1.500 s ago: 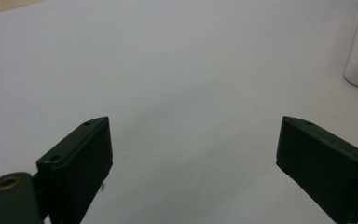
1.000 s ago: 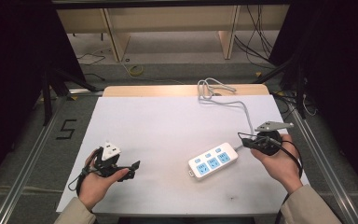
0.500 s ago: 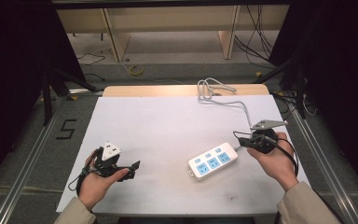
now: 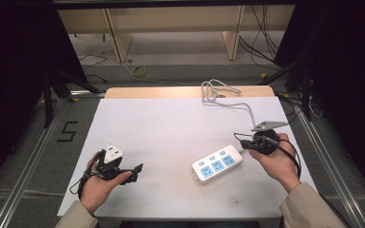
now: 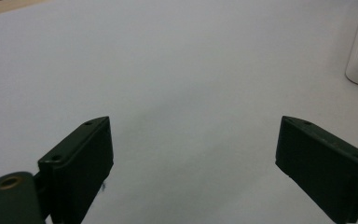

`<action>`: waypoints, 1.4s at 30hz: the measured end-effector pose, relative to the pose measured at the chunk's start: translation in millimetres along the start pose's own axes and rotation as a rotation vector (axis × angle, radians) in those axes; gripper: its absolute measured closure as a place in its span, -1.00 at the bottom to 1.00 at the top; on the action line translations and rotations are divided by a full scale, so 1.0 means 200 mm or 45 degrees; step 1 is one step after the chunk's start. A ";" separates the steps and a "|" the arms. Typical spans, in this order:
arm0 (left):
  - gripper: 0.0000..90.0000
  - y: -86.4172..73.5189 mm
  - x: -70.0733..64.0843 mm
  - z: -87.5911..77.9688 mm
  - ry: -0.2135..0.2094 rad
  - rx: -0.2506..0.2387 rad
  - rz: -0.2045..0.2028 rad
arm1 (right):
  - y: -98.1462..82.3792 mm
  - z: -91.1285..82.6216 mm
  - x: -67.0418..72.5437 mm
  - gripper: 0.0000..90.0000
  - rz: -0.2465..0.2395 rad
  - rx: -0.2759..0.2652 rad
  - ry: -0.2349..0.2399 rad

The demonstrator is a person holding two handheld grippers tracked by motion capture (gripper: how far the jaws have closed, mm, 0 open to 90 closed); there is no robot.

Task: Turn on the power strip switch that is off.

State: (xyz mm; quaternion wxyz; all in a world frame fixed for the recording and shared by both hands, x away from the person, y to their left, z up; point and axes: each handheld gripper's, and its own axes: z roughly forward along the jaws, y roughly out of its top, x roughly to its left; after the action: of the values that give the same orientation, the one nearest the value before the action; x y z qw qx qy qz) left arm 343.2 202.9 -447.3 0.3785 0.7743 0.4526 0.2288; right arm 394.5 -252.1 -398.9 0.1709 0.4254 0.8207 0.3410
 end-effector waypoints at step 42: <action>-0.77 0.00 0.00 0.00 0.002 -0.003 -0.009 | 0.07 0.10 0.03 1.00 -0.027 0.057 0.039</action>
State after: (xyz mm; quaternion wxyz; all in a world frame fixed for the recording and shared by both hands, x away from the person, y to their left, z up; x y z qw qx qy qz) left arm 344.0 203.2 -446.7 0.3799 0.7721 0.4554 0.2285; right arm 410.9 -232.3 -403.1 0.1525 0.4153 0.8350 0.3272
